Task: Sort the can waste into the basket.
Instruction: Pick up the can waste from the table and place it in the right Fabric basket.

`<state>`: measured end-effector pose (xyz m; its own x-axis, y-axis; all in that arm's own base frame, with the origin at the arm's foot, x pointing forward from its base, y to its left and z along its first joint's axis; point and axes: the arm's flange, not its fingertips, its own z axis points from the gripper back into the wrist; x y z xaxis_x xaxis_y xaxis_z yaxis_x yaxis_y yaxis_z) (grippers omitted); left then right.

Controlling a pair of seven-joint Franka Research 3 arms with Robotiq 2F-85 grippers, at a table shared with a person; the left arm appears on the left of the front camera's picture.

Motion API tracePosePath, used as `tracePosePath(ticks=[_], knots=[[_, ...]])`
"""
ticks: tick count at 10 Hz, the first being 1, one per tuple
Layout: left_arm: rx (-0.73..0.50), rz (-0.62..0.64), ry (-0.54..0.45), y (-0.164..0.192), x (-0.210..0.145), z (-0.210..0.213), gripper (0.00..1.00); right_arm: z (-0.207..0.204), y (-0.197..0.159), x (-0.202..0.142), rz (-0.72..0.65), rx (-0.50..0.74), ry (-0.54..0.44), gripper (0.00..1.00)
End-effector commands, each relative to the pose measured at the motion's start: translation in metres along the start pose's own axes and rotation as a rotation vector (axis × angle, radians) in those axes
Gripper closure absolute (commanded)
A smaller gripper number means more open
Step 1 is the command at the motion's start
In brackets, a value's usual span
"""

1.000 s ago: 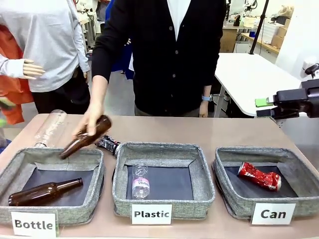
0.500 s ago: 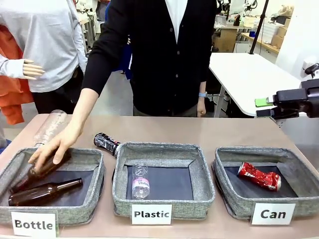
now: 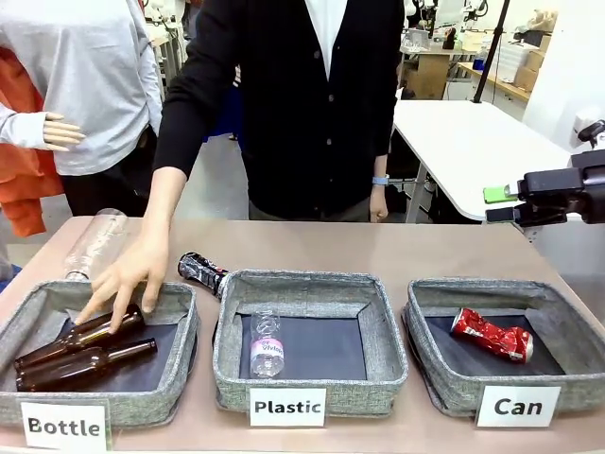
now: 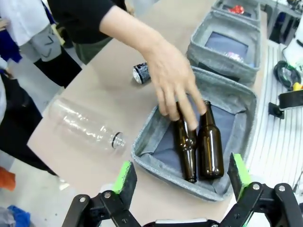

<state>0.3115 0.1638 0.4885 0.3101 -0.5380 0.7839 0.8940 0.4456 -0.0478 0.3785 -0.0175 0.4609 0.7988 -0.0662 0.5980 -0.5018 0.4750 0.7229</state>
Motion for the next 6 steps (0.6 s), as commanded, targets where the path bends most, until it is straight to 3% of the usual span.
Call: tracePosePath(ticks=[1, 3, 6], knots=[[-0.007, 0.008, 0.025, 0.010, 0.010, -0.003, 0.00, 0.001, 0.001, 0.001, 0.005, 0.008, -0.007, 0.00], [-0.023, 0.025, 0.063, 0.019, 0.027, -0.016, 0.00, 0.001, 0.001, 0.001, 0.005, 0.008, -0.007, 0.00], [-0.060, 0.002, 0.248, 0.027, 0.098, -0.098, 0.00, 0.001, 0.001, 0.001, 0.005, 0.008, -0.007, 0.00]])
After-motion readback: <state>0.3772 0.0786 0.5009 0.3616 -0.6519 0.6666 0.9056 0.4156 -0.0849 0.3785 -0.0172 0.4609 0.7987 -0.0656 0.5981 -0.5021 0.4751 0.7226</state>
